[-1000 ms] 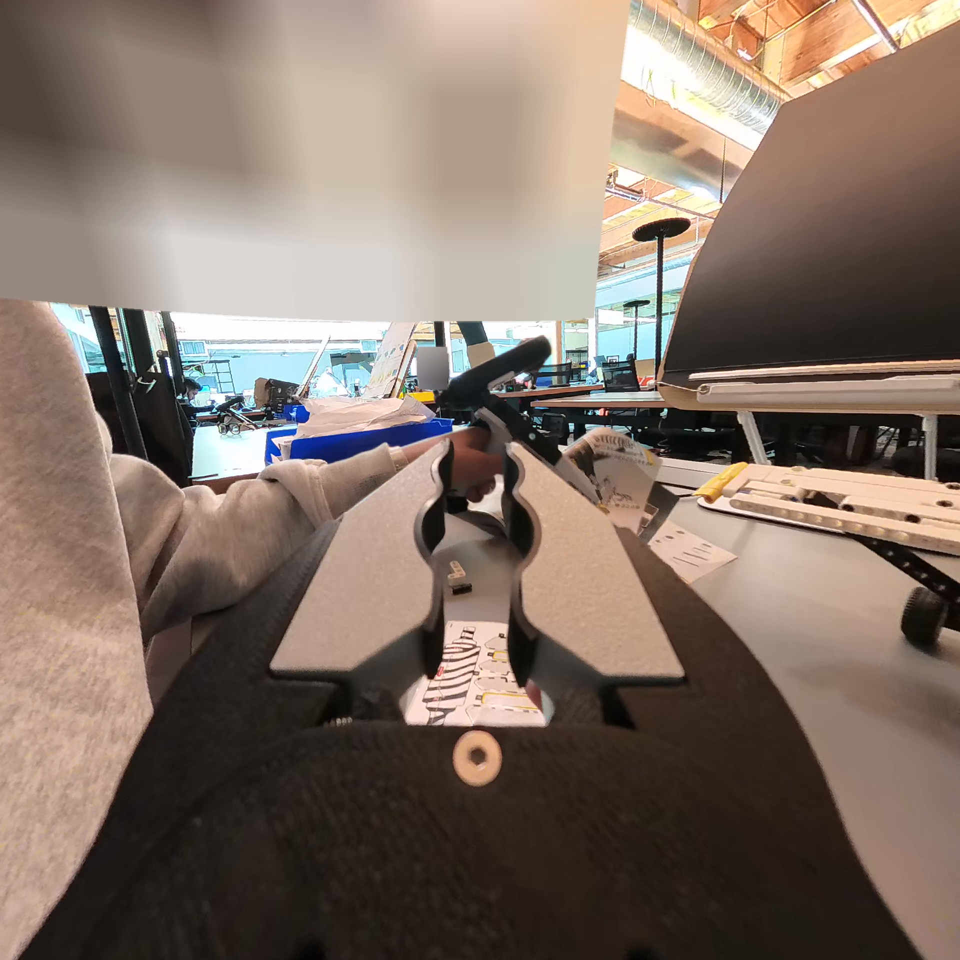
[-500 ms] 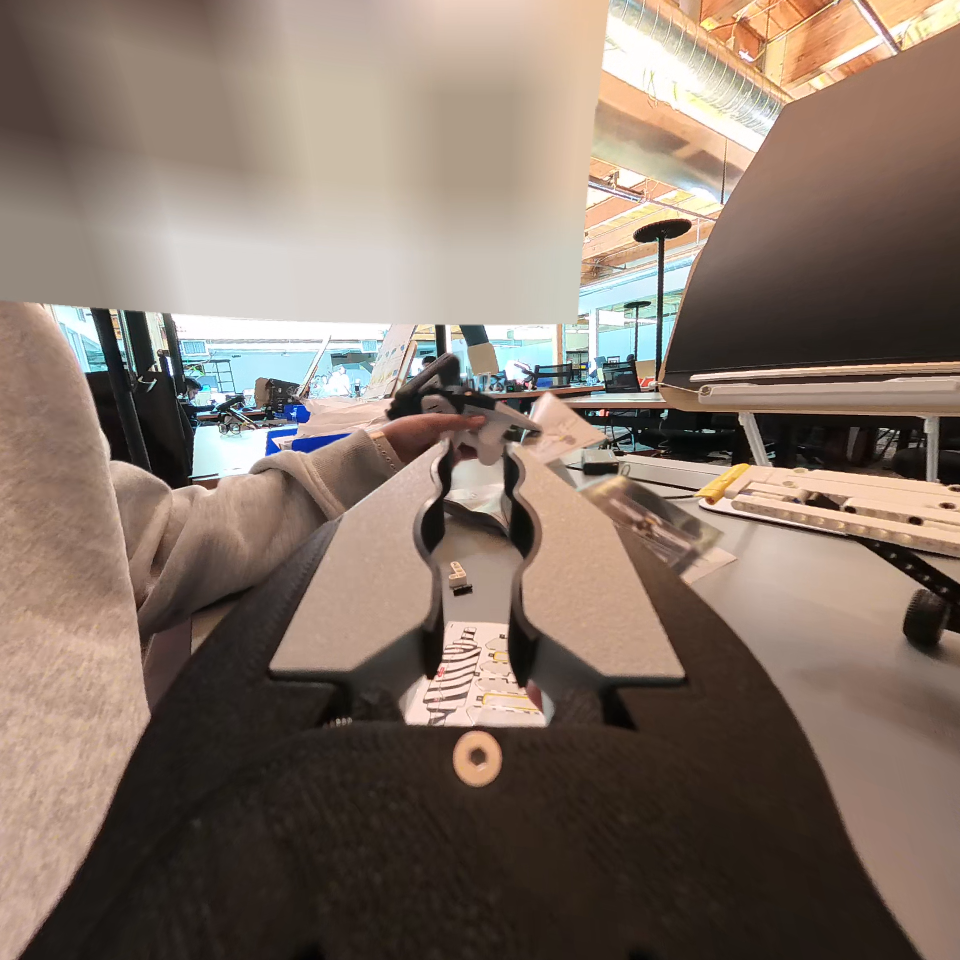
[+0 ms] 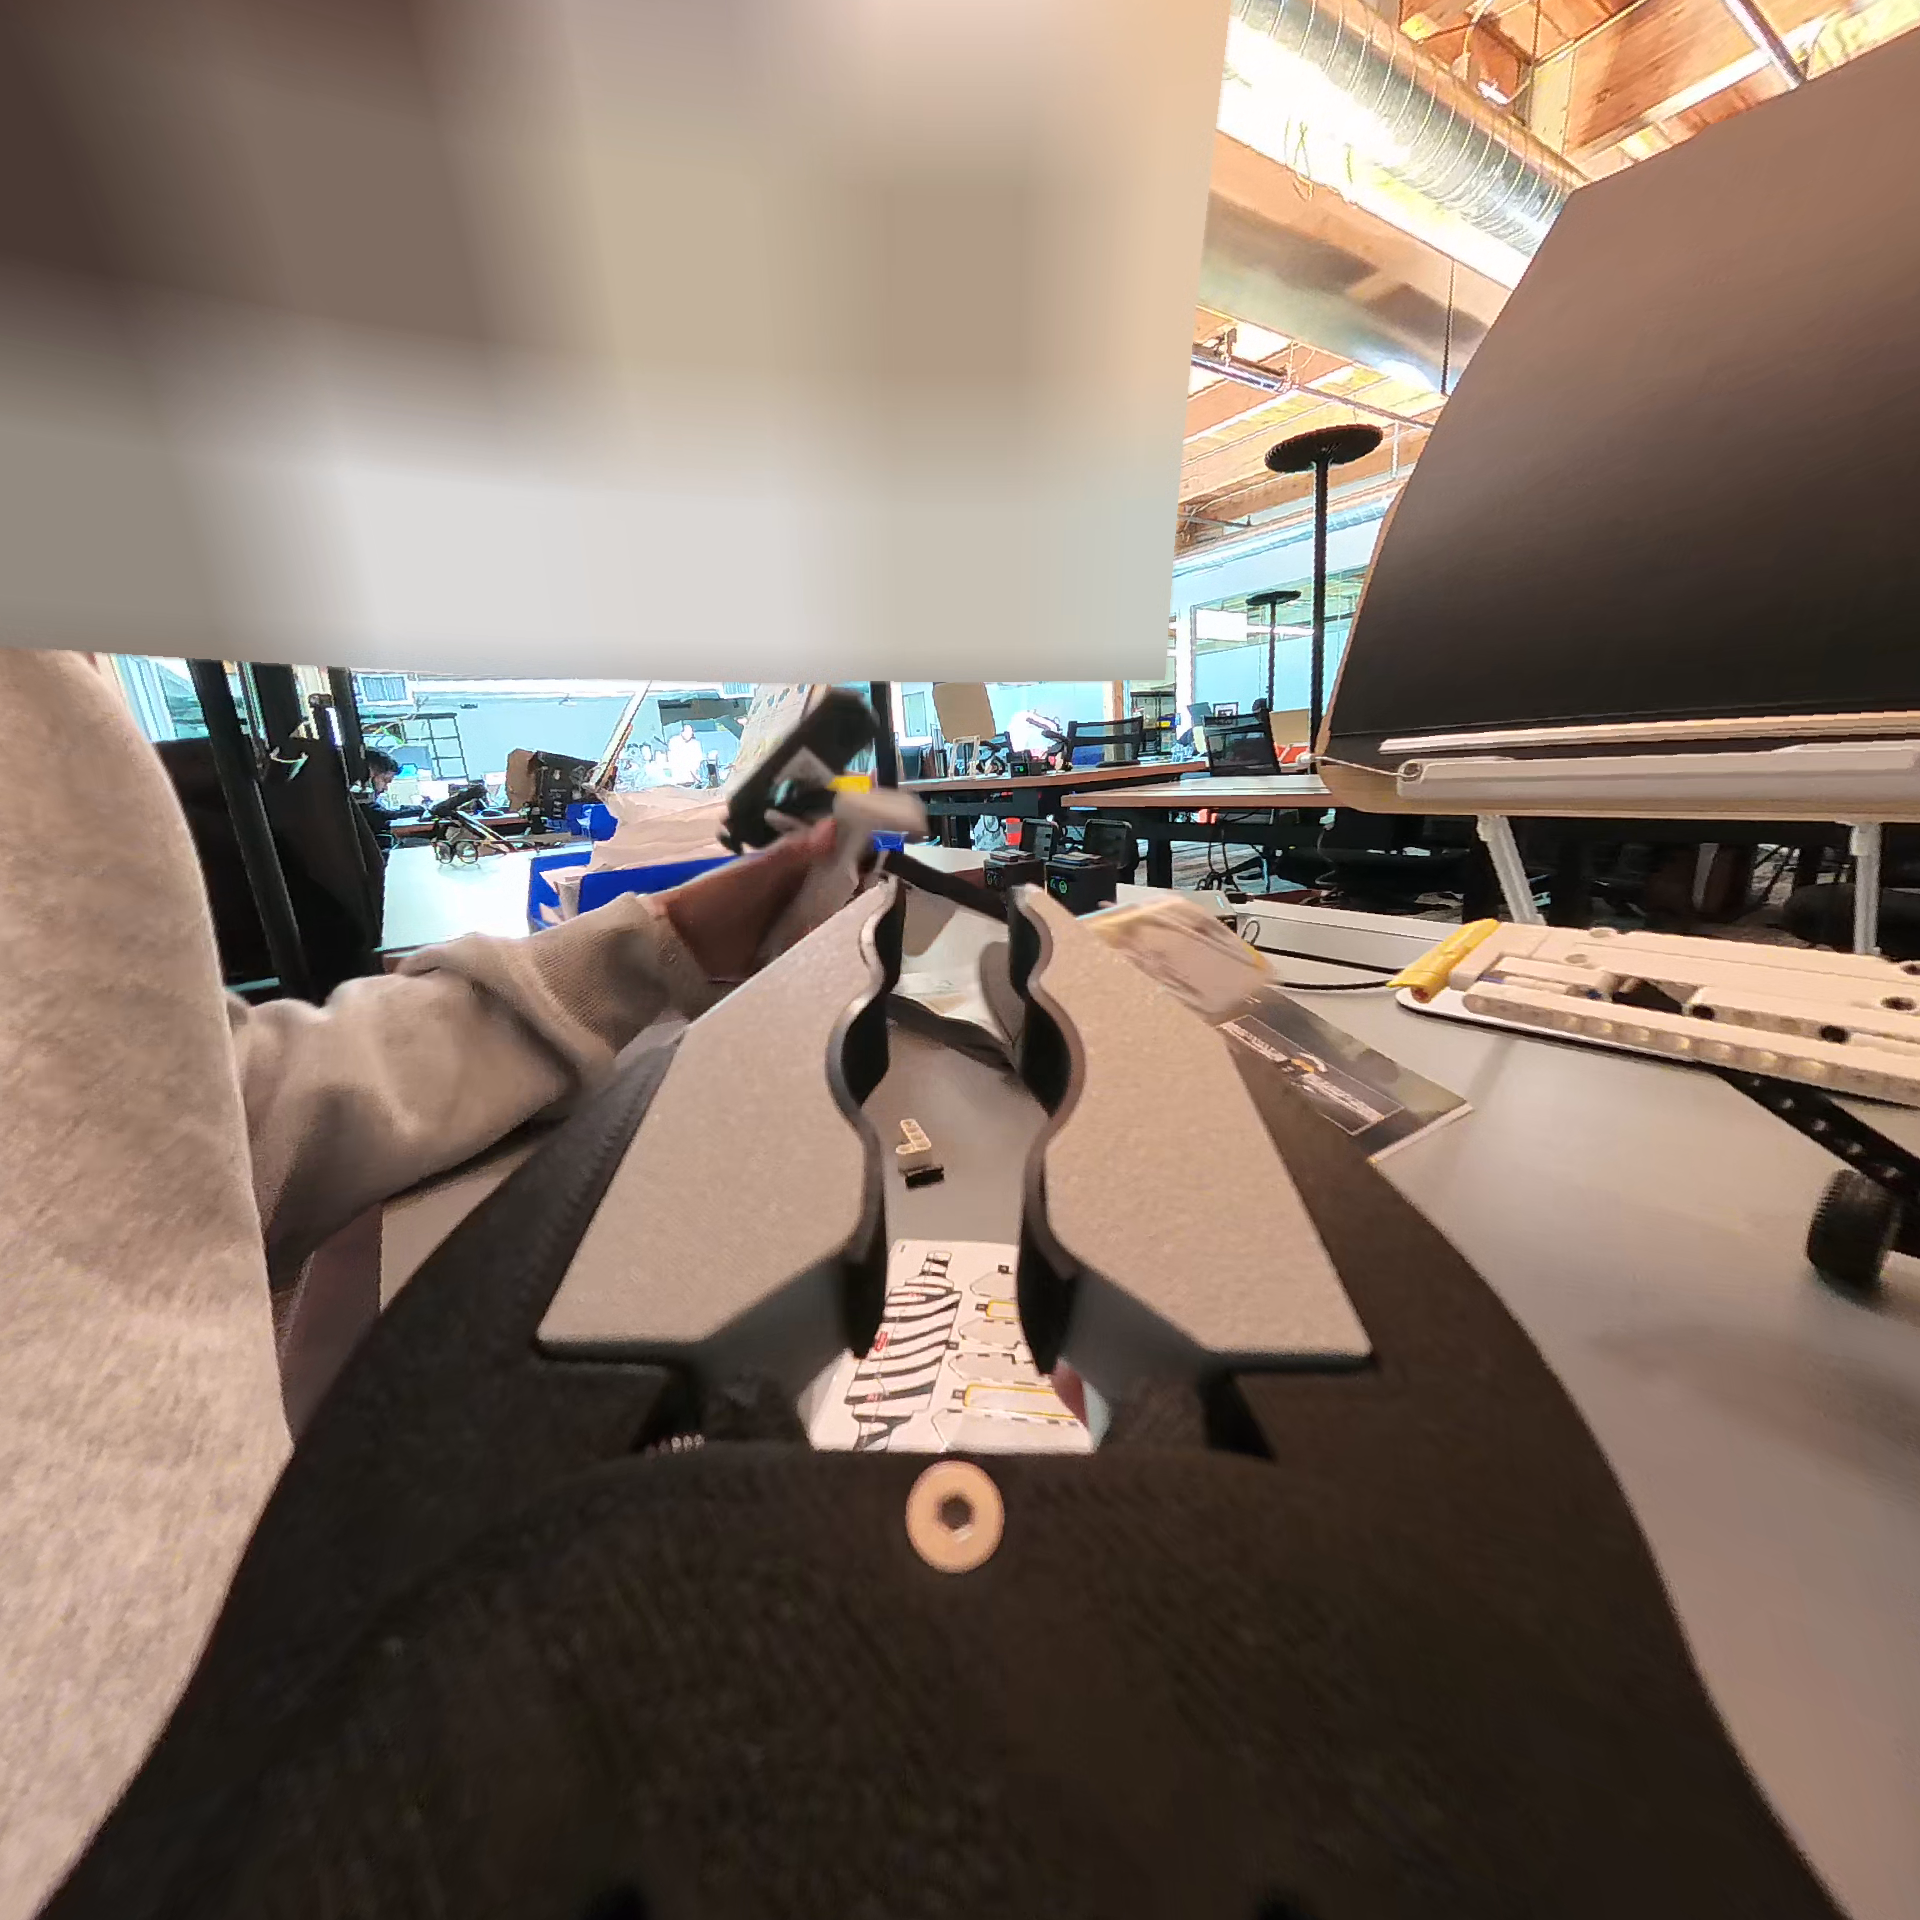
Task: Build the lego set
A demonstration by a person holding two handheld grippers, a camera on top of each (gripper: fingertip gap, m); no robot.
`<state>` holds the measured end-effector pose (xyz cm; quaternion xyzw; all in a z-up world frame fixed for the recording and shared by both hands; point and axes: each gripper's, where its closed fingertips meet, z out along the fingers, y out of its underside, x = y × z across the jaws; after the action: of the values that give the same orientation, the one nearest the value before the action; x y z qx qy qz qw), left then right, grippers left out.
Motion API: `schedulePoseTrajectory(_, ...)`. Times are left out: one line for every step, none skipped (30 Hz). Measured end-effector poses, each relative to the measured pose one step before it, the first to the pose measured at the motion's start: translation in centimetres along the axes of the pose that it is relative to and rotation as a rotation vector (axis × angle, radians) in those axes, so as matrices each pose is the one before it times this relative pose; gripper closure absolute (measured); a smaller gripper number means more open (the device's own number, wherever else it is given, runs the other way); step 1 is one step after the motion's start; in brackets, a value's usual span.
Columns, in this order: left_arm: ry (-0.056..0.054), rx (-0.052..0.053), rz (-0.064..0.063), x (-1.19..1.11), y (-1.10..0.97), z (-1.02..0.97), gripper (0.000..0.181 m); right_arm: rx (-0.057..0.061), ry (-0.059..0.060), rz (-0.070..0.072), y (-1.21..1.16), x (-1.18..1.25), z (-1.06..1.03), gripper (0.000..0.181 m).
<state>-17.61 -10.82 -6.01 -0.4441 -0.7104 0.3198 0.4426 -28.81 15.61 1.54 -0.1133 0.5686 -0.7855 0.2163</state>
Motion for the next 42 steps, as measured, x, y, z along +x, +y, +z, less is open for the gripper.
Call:
schedulePoseTrajectory(-0.1833,-0.1138,0.1453,-1.247,1.466,0.676,0.031,-0.0006,0.0007,0.0015,-0.039,-0.004,0.012,0.162)
schedulePoseTrajectory(-0.1548,-0.074,0.1048,-0.975,0.735,0.73,0.04,0.001,0.0003,0.0015,0.068,0.058,-0.018,0.162)
schedulePoseTrajectory(-0.088,-0.0267,0.0581,-0.093,0.08,0.799,0.051,-0.0014,-0.0014,-0.0006,0.098,0.063,0.018,0.163)
schedulePoseTrajectory(-0.0215,-0.0215,0.0374,0.645,-0.079,0.694,0.051,-0.0034,-0.0043,-0.0047,0.113,0.068,0.093,0.163)
schedulePoseTrajectory(0.0002,-0.0144,0.0086,0.656,-0.265,0.461,0.051,-0.0069,-0.0003,-0.0053,0.131,-0.062,-0.03,0.162)
schedulePoseTrajectory(0.0177,0.011,-0.0025,0.679,-0.547,0.2,0.051,-0.005,-0.0028,-0.0064,0.103,-0.018,0.063,0.162)
schedulePoseTrajectory(0.0149,0.0205,-0.0062,0.413,-0.532,0.003,0.055,-0.0024,0.0018,-0.0058,0.039,-0.077,0.037,0.162)
schedulePoseTrajectory(-0.0063,0.0202,-0.0166,-0.128,-0.373,-0.127,0.061,-0.0003,0.0017,-0.0026,-0.037,-0.037,0.018,0.162)
schedulePoseTrajectory(0.0189,0.0182,-0.0167,0.139,-0.206,-0.163,0.066,-0.0008,0.0013,0.0002,-0.089,-0.01,0.004,0.162)
schedulePoseTrajectory(0.0102,0.0139,-0.0168,-0.057,-0.029,-0.158,0.068,-0.0001,0.0007,0.0035,-0.04,0.002,0.003,0.162)
schedulePoseTrajectory(-0.0083,0.0076,-0.0158,-0.358,0.128,-0.182,0.068,0.0011,0.0005,0.0041,-0.008,0.042,0.041,0.162)
schedulePoseTrajectory(-0.0086,0.0056,-0.0127,-0.363,0.153,-0.206,0.071,0.0016,-0.0001,0.0026,-0.018,0.057,0.003,0.162)
schedulePoseTrajectory(-0.0108,0.0071,-0.0166,-0.397,0.097,-0.217,0.075,0.0007,0.0001,-0.0001,-0.011,0.046,-0.278,0.162)
schedulePoseTrajectory(-0.0133,0.012,-0.0239,-0.463,-0.036,-0.247,0.079,0.0007,-0.0001,-0.0016,-0.015,0.031,-0.041,0.162)
schedulePoseTrajectory(0.0025,0.018,-0.0261,-0.26,-0.166,-0.248,0.083,0.0,-0.0004,-0.0024,0.002,-0.043,0.029,0.162)
schedulePoseTrajectory(0.0107,0.0179,-0.0275,-0.154,-0.197,-0.25,0.085,-0.0011,-0.0007,-0.0029,-0.04,-0.065,-0.091,0.162)
schedulePoseTrajectory(-0.008,0.0122,-0.0271,-0.427,-0.104,-0.227,0.086,-0.0012,-0.0004,-0.0024,0.06,-0.043,0.115,0.162)
schedulePoseTrajectory(-0.0184,0.0048,-0.0154,-0.569,0.042,-0.178,0.089,-0.0011,-0.0009,-0.0011,0.032,0.014,0.048,0.162)
schedulePoseTrajectory(-0.0245,-0.0009,-0.0125,-0.664,0.168,-0.148,0.09,0.0,0.0001,-0.0001,0.01,-0.024,0.058,0.162)
schedulePoseTrajectory(-0.0254,-0.0065,-0.0229,-0.735,0.301,-0.117,0.091,0.0005,0.0005,0.0005,0.018,-0.048,0.072,0.162)
schedulePoseTrajectory(-0.019,-0.0045,-0.0404,-0.743,0.291,-0.121,0.093,0.0014,0.0003,0.0008,0.023,0.001,0.043,0.162)
schedulePoseTrajectory(-0.0055,0.0122,-0.0546,-0.626,0.066,-0.13,0.101,0.0014,0.0016,0.0009,0.018,-0.001,-0.04,0.162)
schedulePoseTrajectory(0.0401,0.0205,-0.0577,-0.031,-0.07,-0.148,0.104,0.0024,-0.0007,0.0012,0.043,0.043,-0.029,0.162)
schedulePoseTrajectory(0.0715,0.022,-0.066,0.38,-0.156,-0.15,0.106,0.0019,0.0005,-0.0005,0.022,0.076,-0.084,0.162)
schedulePoseTrajectory(0.0686,0.0195,-0.0739,0.316,-0.146,-0.16,0.108,0.0013,0.0003,-0.0007,0.065,-0.004,0.038,0.162)
schedulePoseTrajectory(0.0666,0.02,-0.0714,0.283,-0.16,-0.18,0.113,0.0,-0.0007,-0.0005,0.024,-0.005,0.039,0.162)
schedulePoseTrajectory(0.055,0.0211,-0.0653,0.13,-0.205,-0.217,0.121,0.0,-0.0005,-0.0007,0.017,0.048,0.026,0.162)
schedulePoseTrajectory(0.0412,0.0226,-0.0505,0.002,-0.238,-0.27,0.129,-0.0003,-0.0005,-0.0009,-0.007,0.022,0.001,0.162)
schedulePoseTrajectory(0.0273,0.0215,-0.0295,-0.053,-0.265,-0.321,0.139,0.0001,-0.0004,-0.0009,0.003,-0.008,-0.02,0.162)
schedulePoseTrajectory(0.0121,0.0219,-0.0167,-0.14,-0.328,-0.355,0.141,0.001,-0.0001,-0.0004,-0.015,-0.016,-0.03,0.162)
schedulePoseTrajectory(0.0064,0.0243,-0.0115,-0.137,-0.417,-0.357,0.143,0.0011,-0.0001,0.0006,0.033,0.015,0.029,0.162)
schedulePoseTrajectory(0.012,0.0246,-0.009,-0.012,-0.421,-0.348,0.145,0.0012,0.0002,0.0009,0.004,-0.012,0.006,0.162)
schedulePoseTrajectory(0.0124,0.0246,-0.0089,0.026,-0.408,-0.328,0.144,0.0008,0.0002,0.0006,0.019,0.023,-0.029,0.162)
schedulePoseTrajectory(0.0132,0.0225,-0.0106,0.031,-0.376,-0.271,0.143,-0.0003,0.0,0.0001,0.004,0.031,-0.031,0.162)
schedulePoseTrajectory(0.0161,0.0192,-0.0123,0.044,-0.336,-0.257,0.143,-0.0016,-0.0004,-0.0006,0.024,0.021,-0.036,0.162)
schedulePoseTrajectory(0.0153,0.0198,-0.0147,0.037,-0.345,-0.251,0.143,-0.0016,-0.0004,-0.0016,0.073,0.022,-0.048,0.162)
schedulePoseTrajectory(0.0114,0.0193,-0.0134,-0.017,-0.348,-0.247,0.143,-0.0016,-0.0003,-0.0019,0.021,0.018,-0.016,0.162)
schedulePoseTrajectory(0.0017,0.0168,-0.0079,-0.123,-0.307,-0.255,0.144,-0.0013,-0.0002,-0.0021,0.013,0.003,-0.026,0.162)
schedulePoseTrajectory(-0.0095,0.0125,-0.0003,-0.239,-0.256,-0.248,0.147,-0.001,-0.0002,-0.0016,0.032,-0.031,0.044,0.162)
schedulePoseTrajectory(-0.018,0.008,0.0095,-0.294,-0.203,-0.226,0.149,-0.0006,0.0001,-0.0005,0.041,0.002,0.094,0.162)
schedulePoseTrajectory(-0.0214,0.0066,0.0145,-0.279,-0.205,-0.215,0.15,-0.0006,0.0002,-0.0011,0.038,0.043,0.028,0.162)
schedulePoseTrajectory(-0.0225,0.0097,0.0171,-0.257,-0.251,-0.21,0.149,-0.0006,0.0004,-0.0006,0.0,-0.005,-0.03,0.162)
